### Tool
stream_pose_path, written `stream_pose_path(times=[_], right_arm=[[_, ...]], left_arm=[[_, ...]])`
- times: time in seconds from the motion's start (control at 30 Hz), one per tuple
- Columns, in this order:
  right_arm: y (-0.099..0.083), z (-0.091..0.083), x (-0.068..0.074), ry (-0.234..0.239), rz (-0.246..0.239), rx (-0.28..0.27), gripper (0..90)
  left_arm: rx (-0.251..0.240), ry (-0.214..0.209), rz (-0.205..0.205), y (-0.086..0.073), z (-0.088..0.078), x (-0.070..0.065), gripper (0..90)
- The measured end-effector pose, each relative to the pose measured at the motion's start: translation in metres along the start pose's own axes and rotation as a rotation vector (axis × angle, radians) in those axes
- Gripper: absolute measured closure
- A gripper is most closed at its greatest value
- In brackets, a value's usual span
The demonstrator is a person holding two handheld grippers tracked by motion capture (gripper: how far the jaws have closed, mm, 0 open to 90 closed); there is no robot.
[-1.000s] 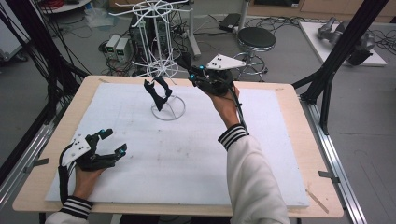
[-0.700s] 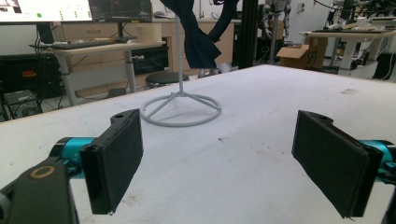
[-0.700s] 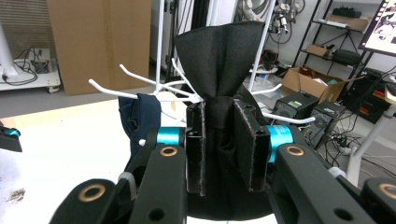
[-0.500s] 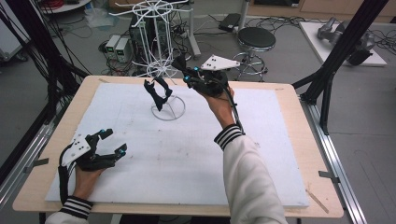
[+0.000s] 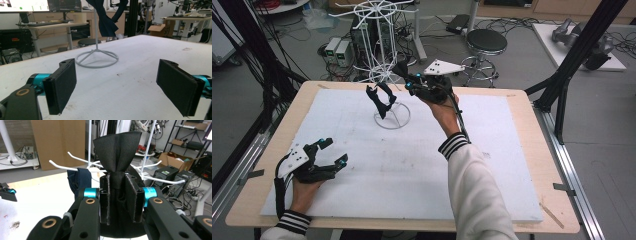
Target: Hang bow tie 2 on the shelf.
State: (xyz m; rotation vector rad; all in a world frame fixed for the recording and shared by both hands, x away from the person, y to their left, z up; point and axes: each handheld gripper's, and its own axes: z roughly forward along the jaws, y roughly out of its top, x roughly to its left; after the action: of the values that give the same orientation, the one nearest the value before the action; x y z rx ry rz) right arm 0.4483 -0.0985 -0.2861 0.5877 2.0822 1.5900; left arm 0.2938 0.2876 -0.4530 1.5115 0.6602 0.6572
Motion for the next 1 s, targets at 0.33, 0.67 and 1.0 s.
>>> stream_pose_path(times=[0.33,0.67,1.0], right_arm=[[-0.0018,0.0027,-0.0006,0.012,0.005,0.005,74.5],[-0.0011,-0.0006,-0.0014,0.007,0.016,0.0,67.4],[0.0025,-0.0052,0.0027,-0.015,0.014,-0.031,31.2]], left_arm=[[0.0,-0.003,0.001,0.0,-0.0001,-0.0001,16.8],[-0.002,-0.001,0.001,-0.0001,0.0,-0.0002,16.8],[-0.001,-0.002,0.0,0.0,-0.0002,0.0002,16.8]])
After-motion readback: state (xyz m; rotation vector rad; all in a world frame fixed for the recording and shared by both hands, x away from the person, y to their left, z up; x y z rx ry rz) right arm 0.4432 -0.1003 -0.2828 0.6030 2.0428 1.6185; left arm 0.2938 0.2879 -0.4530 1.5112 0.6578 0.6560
